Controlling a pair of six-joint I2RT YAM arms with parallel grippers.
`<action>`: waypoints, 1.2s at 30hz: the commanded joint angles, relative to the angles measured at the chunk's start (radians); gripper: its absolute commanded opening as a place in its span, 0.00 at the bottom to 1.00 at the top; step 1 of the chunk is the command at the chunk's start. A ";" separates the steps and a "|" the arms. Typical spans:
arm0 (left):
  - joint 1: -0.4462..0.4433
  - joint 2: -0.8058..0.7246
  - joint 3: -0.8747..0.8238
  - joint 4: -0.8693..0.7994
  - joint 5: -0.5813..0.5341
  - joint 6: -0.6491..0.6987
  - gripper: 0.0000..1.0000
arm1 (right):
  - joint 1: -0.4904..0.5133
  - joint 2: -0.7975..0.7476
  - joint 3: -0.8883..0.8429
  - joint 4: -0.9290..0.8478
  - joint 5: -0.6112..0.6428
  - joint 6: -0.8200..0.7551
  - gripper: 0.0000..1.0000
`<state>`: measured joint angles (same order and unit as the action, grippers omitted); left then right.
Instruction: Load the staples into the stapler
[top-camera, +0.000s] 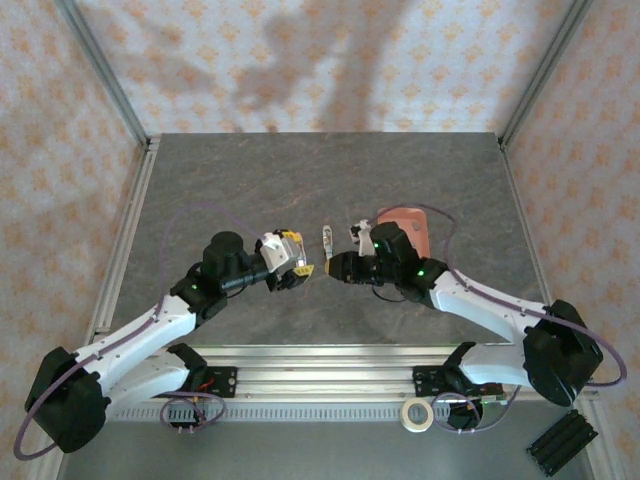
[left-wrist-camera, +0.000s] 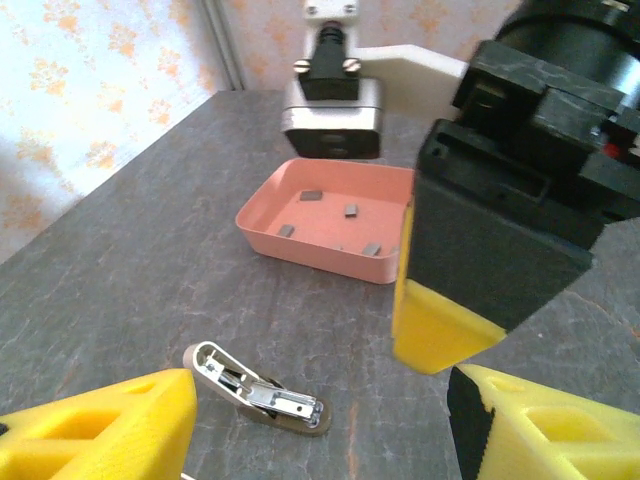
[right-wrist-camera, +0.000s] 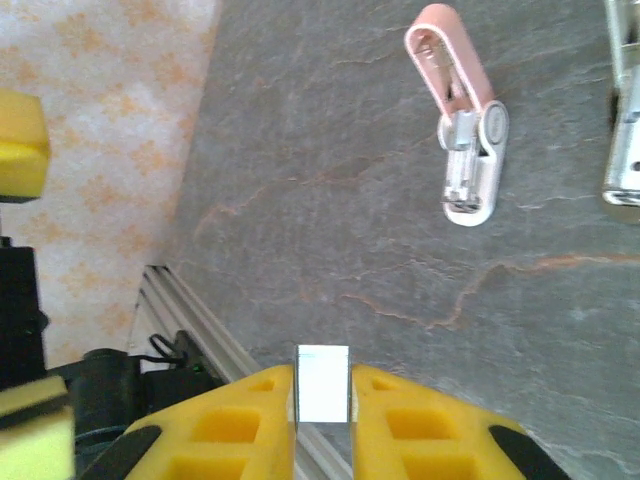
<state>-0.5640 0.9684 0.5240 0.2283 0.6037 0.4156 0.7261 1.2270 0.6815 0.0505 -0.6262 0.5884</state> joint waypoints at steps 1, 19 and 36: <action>-0.018 -0.003 0.023 -0.029 0.046 0.075 0.68 | -0.005 0.025 -0.021 0.104 -0.062 0.041 0.19; -0.053 0.038 0.010 -0.098 0.089 0.263 0.61 | -0.014 0.075 -0.044 0.225 -0.212 0.081 0.19; -0.053 0.072 -0.001 -0.072 0.108 0.284 0.56 | -0.016 0.078 -0.049 0.264 -0.265 0.102 0.20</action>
<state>-0.6090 1.0370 0.5072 0.1680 0.6838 0.6735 0.7162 1.3052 0.6319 0.2714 -0.8661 0.6807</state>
